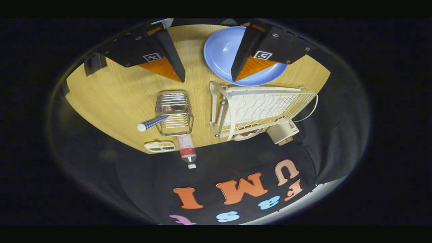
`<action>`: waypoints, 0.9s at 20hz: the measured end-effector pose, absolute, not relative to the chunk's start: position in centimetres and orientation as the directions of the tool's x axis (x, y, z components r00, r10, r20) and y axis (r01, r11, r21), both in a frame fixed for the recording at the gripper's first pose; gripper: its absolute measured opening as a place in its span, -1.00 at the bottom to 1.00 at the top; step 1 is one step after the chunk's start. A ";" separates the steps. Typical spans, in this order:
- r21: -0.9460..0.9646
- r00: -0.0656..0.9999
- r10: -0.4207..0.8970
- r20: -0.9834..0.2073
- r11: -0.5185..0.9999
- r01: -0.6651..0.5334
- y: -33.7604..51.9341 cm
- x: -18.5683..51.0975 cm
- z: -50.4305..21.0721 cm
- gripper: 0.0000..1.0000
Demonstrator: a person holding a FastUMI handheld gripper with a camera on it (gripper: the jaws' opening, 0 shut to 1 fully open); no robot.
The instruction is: Take the plate from the dish rack, then take the spoon from the basket and place it into the plate.
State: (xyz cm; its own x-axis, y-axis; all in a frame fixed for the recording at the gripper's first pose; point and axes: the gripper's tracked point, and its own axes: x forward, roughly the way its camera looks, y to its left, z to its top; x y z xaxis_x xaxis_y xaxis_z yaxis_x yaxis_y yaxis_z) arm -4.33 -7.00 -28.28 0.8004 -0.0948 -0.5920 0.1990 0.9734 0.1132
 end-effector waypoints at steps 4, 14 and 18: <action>0.058 0.850 -0.170 -0.499 0.972 0.229 -9.5 -3.7 -26.2 0.78; -0.115 0.897 -0.331 -0.293 0.944 0.310 -14.4 -1.1 -24.3 0.77; -0.115 0.895 -0.343 -0.285 0.939 0.323 -14.8 0.2 -25.1 0.38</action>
